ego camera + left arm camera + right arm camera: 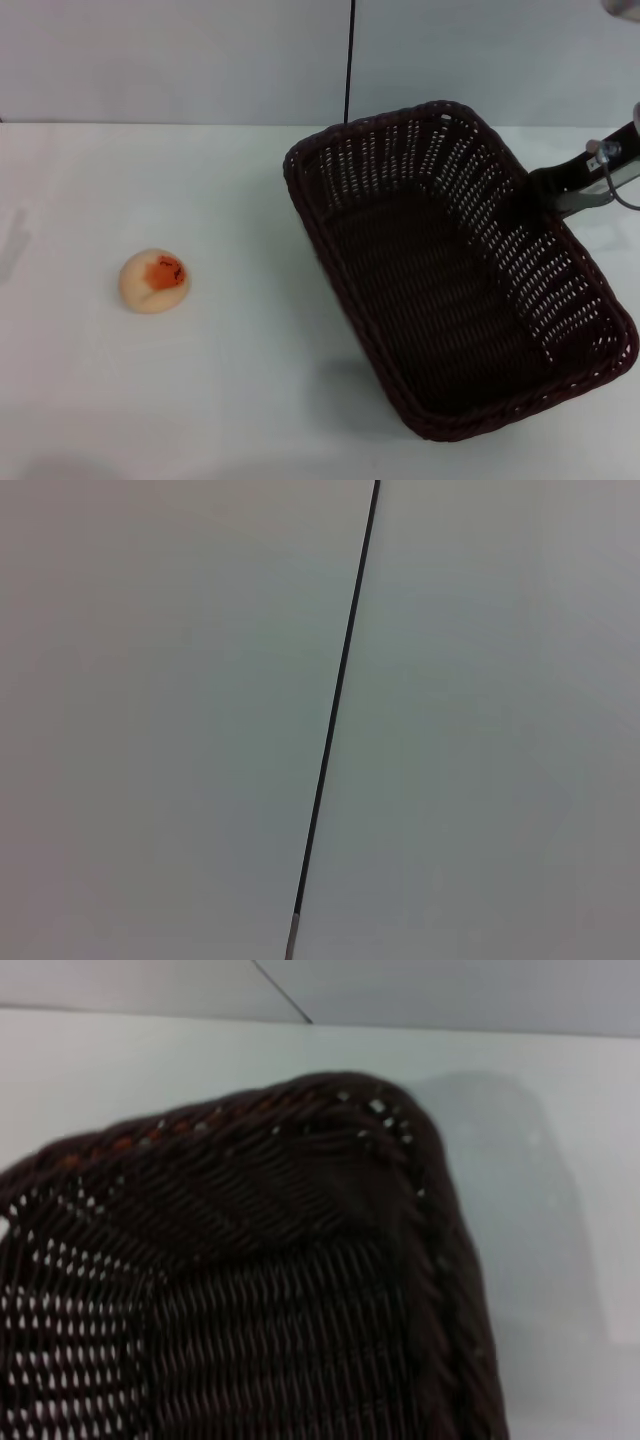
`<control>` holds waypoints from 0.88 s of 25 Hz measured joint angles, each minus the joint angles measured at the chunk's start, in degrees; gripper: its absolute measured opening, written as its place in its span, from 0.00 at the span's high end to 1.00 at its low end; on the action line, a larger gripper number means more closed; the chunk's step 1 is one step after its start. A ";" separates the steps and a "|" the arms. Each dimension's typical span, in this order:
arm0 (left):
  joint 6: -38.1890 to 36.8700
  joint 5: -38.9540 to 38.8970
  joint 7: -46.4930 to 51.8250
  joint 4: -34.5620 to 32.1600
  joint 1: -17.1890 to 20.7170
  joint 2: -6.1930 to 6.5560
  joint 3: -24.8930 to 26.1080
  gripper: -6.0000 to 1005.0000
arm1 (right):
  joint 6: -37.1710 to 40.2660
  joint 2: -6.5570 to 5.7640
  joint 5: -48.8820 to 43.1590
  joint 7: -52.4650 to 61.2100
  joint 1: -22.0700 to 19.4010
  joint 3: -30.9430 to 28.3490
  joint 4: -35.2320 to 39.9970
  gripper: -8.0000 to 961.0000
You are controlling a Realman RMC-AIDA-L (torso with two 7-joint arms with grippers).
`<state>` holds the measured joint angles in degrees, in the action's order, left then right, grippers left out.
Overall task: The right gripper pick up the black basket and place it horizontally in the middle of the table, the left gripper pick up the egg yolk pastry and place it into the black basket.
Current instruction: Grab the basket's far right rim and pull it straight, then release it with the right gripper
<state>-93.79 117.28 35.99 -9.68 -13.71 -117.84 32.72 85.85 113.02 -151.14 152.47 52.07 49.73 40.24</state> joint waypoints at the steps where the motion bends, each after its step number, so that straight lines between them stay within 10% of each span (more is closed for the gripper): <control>1: 0.01 -0.01 0.05 0.01 0.00 -0.01 0.03 0.14 | -0.40 0.01 0.00 -0.22 -0.04 0.50 -0.04 0.63; 14: -0.79 0.28 -0.15 1.16 1.11 -0.33 -0.29 0.14 | 2.44 0.16 0.61 -11.81 0.48 2.17 4.22 0.87; 22: -1.48 0.47 -2.10 6.60 4.60 -0.61 -1.02 0.14 | 7.01 0.15 0.13 -29.79 4.44 5.78 6.93 0.85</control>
<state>-95.27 117.75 33.89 -3.08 -9.11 -118.45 31.70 92.86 113.18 -151.01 122.67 56.51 55.51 47.17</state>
